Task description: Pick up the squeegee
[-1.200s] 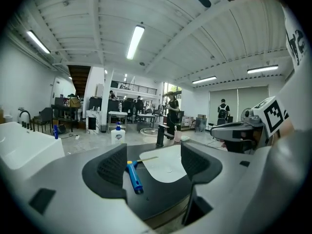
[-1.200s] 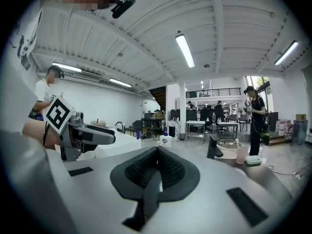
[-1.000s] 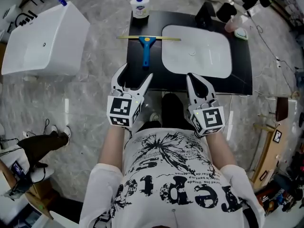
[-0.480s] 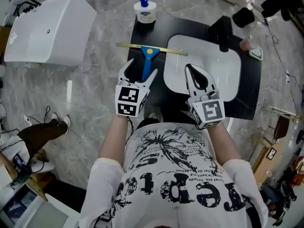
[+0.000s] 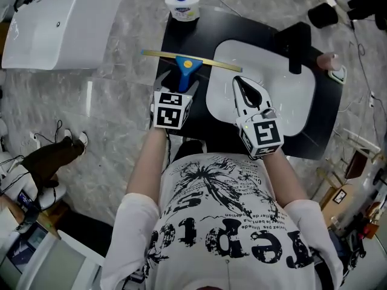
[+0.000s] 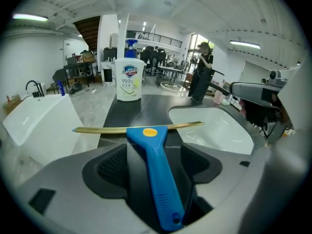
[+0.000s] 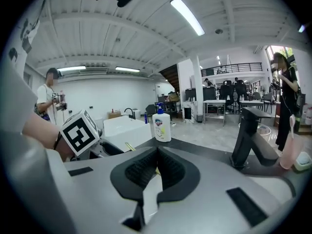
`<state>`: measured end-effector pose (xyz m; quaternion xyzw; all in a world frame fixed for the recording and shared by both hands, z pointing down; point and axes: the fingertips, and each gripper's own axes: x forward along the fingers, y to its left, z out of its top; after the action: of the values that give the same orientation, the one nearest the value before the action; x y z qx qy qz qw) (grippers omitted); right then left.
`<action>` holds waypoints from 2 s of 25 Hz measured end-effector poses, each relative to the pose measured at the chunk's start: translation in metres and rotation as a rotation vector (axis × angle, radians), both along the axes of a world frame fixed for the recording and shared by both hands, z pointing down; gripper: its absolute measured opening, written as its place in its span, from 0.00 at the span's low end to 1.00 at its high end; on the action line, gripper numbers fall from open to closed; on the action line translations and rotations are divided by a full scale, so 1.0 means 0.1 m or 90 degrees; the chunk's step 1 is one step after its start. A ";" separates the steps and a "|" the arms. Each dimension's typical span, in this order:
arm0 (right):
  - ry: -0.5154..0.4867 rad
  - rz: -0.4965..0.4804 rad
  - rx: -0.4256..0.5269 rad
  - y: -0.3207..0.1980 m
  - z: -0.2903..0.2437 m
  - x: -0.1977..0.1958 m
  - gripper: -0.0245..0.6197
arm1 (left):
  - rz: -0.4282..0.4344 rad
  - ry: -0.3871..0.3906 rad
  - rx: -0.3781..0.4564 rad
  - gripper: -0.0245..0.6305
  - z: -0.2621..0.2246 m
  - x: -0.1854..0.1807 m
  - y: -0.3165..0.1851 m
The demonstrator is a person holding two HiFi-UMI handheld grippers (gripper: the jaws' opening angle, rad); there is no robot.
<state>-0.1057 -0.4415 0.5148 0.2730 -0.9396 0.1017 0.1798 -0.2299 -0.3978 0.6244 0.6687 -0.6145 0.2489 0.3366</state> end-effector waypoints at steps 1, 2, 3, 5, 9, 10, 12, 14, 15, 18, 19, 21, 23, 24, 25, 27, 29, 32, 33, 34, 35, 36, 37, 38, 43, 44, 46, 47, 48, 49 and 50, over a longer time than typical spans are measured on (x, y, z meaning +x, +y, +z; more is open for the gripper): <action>0.001 0.000 -0.002 -0.03 0.02 0.00 0.06 | -0.004 0.003 -0.010 0.55 0.05 -0.01 -0.03; 0.004 -0.001 -0.003 -0.06 0.04 -0.01 0.06 | -0.007 0.005 -0.019 0.55 0.09 -0.02 -0.06; 0.009 -0.001 -0.005 -0.08 0.06 0.00 0.06 | -0.008 0.010 -0.027 0.55 0.13 -0.02 -0.08; 0.019 0.001 -0.012 -0.12 0.10 0.03 0.06 | -0.004 0.023 -0.042 0.55 0.21 0.01 -0.12; 0.019 0.016 -0.028 -0.17 0.15 0.10 0.06 | -0.015 -0.010 -0.060 0.51 0.32 0.00 -0.14; 0.020 0.021 -0.031 -0.18 0.15 0.12 0.06 | -0.018 -0.024 -0.061 0.46 0.33 -0.01 -0.14; 0.027 0.030 -0.037 -0.20 0.18 0.16 0.06 | -0.020 -0.034 -0.062 0.45 0.35 -0.02 -0.15; 0.037 0.041 -0.041 -0.20 0.20 0.20 0.06 | -0.023 -0.032 -0.068 0.42 0.35 -0.04 -0.15; 0.040 0.045 -0.043 -0.19 0.21 0.22 0.06 | -0.026 -0.033 -0.071 0.40 0.35 -0.06 -0.14; 0.045 0.055 -0.048 -0.15 0.24 0.27 0.06 | -0.039 -0.041 -0.070 0.29 0.35 -0.10 -0.12; 0.046 0.058 -0.049 -0.14 0.24 0.28 0.06 | -0.043 -0.043 -0.069 0.28 0.35 -0.11 -0.11; 0.047 0.062 -0.048 -0.12 0.23 0.30 0.06 | -0.048 -0.044 -0.067 0.27 0.34 -0.11 -0.11; 0.048 0.066 -0.045 -0.12 0.20 0.31 0.06 | -0.051 -0.042 -0.065 0.27 0.33 -0.10 -0.12; 0.048 0.068 -0.043 -0.11 0.18 0.32 0.06 | -0.051 -0.040 -0.064 0.27 0.33 -0.10 -0.12; 0.048 0.070 -0.040 -0.10 0.16 0.32 0.06 | -0.051 -0.037 -0.064 0.26 0.33 -0.09 -0.10; 0.045 0.074 -0.034 -0.07 0.12 0.32 0.06 | -0.050 -0.029 -0.065 0.26 0.32 -0.08 -0.05; 0.041 0.080 -0.026 -0.03 0.06 0.33 0.06 | -0.048 -0.026 -0.059 0.26 0.28 -0.08 -0.01; 0.037 0.091 -0.014 0.04 -0.03 0.34 0.06 | -0.047 -0.025 -0.033 0.26 0.16 -0.08 0.04; 0.036 0.094 -0.011 0.07 -0.06 0.35 0.06 | -0.048 -0.025 -0.021 0.26 0.09 -0.09 0.06; 0.034 0.096 -0.008 0.12 -0.10 0.36 0.06 | -0.049 -0.027 -0.009 0.26 0.01 -0.09 0.09; 0.032 0.098 -0.003 0.16 -0.14 0.37 0.06 | -0.049 -0.029 0.003 0.26 -0.07 -0.10 0.12; 0.029 0.100 0.002 0.21 -0.18 0.37 0.06 | -0.049 -0.032 0.017 0.26 -0.17 -0.10 0.15; 0.026 0.103 0.009 0.25 -0.23 0.38 0.06 | -0.047 -0.034 0.034 0.26 -0.29 -0.10 0.17; 0.023 0.107 0.016 0.30 -0.28 0.40 0.06 | -0.046 -0.036 0.053 0.26 -0.41 -0.10 0.19; 0.005 0.127 0.050 0.57 -0.57 0.50 0.06 | -0.040 -0.045 0.142 0.26 -0.99 -0.08 0.41; 0.001 0.130 0.057 0.62 -0.63 0.53 0.06 | -0.036 -0.050 0.157 0.26 -1.10 -0.08 0.45; -0.005 0.134 0.072 0.74 -0.74 0.56 0.06 | -0.029 -0.058 0.185 0.26 -1.33 -0.07 0.54; -0.008 0.136 0.080 0.80 -0.79 0.57 0.06 | -0.025 -0.061 0.200 0.26 -1.44 -0.07 0.59; -0.012 0.137 0.089 0.86 -0.86 0.59 0.06 | -0.023 -0.064 0.215 0.26 -1.57 -0.06 0.64; -0.015 0.139 0.099 0.91 -0.93 0.60 0.06 | -0.020 -0.067 0.233 0.26 -1.69 -0.06 0.69; -0.018 0.140 0.109 0.97 -1.00 0.61 0.06 | -0.017 -0.070 0.252 0.26 -1.83 -0.05 0.74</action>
<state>-0.0452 -0.3449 0.4149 0.3872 -0.9117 0.0440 0.1303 -0.2351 -0.3243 0.4418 0.6987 -0.6779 0.1549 0.1682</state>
